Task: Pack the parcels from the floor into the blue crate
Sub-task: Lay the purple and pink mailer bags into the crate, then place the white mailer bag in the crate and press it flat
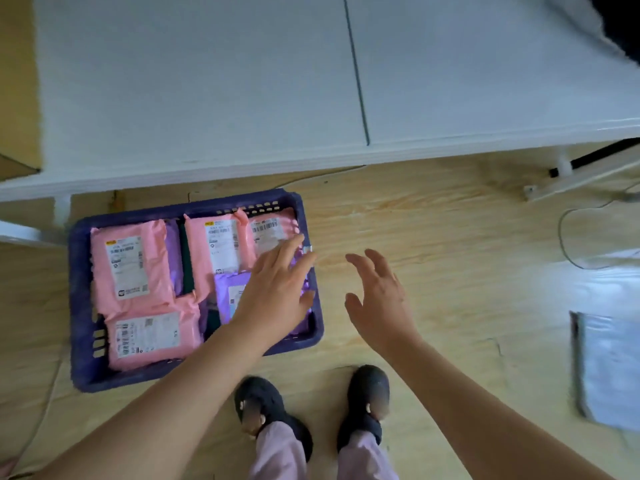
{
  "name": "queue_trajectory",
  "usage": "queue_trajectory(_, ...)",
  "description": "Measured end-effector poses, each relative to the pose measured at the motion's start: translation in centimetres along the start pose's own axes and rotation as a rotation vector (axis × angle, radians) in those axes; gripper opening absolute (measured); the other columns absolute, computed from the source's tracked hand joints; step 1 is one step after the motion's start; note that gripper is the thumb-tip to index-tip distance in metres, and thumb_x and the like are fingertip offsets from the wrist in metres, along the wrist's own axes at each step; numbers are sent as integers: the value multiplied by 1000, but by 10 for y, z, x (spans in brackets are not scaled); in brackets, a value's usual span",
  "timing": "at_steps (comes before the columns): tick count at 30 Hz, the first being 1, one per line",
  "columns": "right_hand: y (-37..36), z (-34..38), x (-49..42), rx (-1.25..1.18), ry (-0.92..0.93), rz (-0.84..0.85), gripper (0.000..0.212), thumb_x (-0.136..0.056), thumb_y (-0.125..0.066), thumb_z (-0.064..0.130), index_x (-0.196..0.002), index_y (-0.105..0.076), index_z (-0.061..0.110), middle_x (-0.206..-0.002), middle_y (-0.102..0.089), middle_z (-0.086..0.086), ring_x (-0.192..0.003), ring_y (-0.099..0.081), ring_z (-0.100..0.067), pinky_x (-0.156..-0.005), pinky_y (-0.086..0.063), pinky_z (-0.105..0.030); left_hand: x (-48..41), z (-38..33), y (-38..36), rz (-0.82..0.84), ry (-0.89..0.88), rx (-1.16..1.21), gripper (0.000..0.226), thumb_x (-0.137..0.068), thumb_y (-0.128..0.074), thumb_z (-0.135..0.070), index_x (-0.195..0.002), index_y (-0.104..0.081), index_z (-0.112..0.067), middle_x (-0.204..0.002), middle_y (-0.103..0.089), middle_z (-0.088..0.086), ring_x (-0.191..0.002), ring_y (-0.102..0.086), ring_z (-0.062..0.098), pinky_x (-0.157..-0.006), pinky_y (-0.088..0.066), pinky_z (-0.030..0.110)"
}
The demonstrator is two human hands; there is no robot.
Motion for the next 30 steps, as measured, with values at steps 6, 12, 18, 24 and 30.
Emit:
queue_trajectory(6,66,-75,60,-122,-173,-85,61,-90,-53,13,-144,-30,28,-154,-22,2,-136,-33,-19,-108,-30,-28,-20,-122,27,122,-187,-5,61,-91,-54,-22,-147,-29,-19,-156,-16,4,-142,-19,23,-116,-15,33)
queue_trajectory(12,134,-178,128,-217,-291,-218,59,-89,-54,14,-143,-32,26,-150,-30,3,-132,-41,-19,-102,-38,-29,-36,-261,18,238,-320,-49,66,-93,-49,-26,-150,-14,-27,-157,-7,-1,-144,-12,18,-117,-11,31)
queue_trajectory(18,191,-285,204,-271,-437,-261,58,-90,-53,17,-143,-31,28,-149,-31,4,-130,-42,-16,-100,-39,-27,-36,-387,0,313,-272,59,72,-91,-52,-20,-150,-13,-28,-158,-1,-4,-145,-8,18,-115,-21,33)
queue_trajectory(24,231,-393,266,-271,-554,-304,57,-90,-53,18,-142,-32,26,-146,-34,4,-130,-41,-15,-100,-36,-26,-38,-505,-46,449,-295,105,74,-91,-54,-27,-150,-9,-31,-158,1,-7,-145,-9,17,-113,-24,33)
queue_trajectory(30,257,-487,296,-303,-673,-277,58,-89,-53,16,-143,-33,24,-145,-34,2,-128,-43,-19,-95,-39,-27,-55,-602,-94,592,-328,106,77,-87,-57,-24,-149,-12,-32,-157,-5,-4,-143,-17,18,-110,-27,31)
Point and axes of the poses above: each hand's wrist, its own x-axis away from the middle knuckle, its own y-axis out of the back of the hand, z = x × y, the point moved 5 cm from there along -x, towards the middle knuckle
